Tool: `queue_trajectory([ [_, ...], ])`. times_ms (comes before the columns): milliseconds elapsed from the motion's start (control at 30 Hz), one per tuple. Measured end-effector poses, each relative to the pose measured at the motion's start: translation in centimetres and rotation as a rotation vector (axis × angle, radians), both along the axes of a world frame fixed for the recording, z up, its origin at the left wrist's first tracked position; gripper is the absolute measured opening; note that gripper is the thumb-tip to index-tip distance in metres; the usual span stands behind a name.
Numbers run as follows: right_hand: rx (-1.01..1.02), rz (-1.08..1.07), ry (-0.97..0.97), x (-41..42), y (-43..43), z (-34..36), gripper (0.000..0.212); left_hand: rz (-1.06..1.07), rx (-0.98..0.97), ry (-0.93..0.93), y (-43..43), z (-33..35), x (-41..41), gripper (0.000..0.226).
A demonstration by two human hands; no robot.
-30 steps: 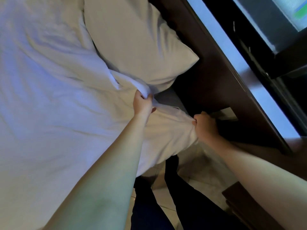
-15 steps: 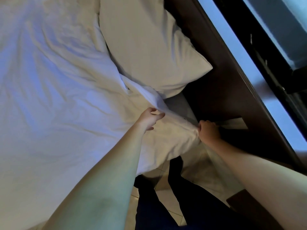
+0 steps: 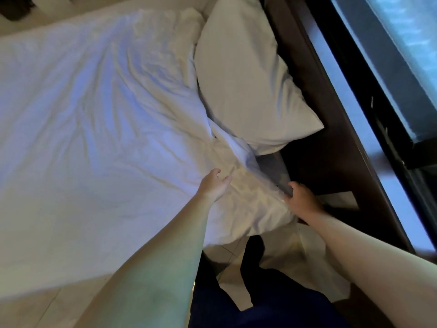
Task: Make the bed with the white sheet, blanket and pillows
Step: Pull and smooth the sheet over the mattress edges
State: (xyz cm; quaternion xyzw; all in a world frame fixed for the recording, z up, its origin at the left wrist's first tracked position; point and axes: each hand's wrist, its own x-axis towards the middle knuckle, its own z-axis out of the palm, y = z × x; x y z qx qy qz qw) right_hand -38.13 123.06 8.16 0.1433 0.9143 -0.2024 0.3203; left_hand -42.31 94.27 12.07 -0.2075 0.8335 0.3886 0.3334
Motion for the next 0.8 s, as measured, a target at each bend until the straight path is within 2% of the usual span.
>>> queue_trajectory([
  [200, -0.019, 0.055, -0.009, -0.4, -2.9, 3.8, 0.062, 0.013, -0.087, 0.059, -4.1, 3.8, 2.6, 0.072],
  [433, -0.024, 0.152, 0.113, 1.3, -8.4, 7.9, 0.058, 0.060, -0.193, 0.125, -12.1, 7.6, 7.5, 0.071],
  [800, -0.019, 0.339, 0.171, 4.4, -25.5, 11.2, 0.065, 0.209, -0.256, 0.182, -30.9, 11.5, 18.1, 0.068],
])
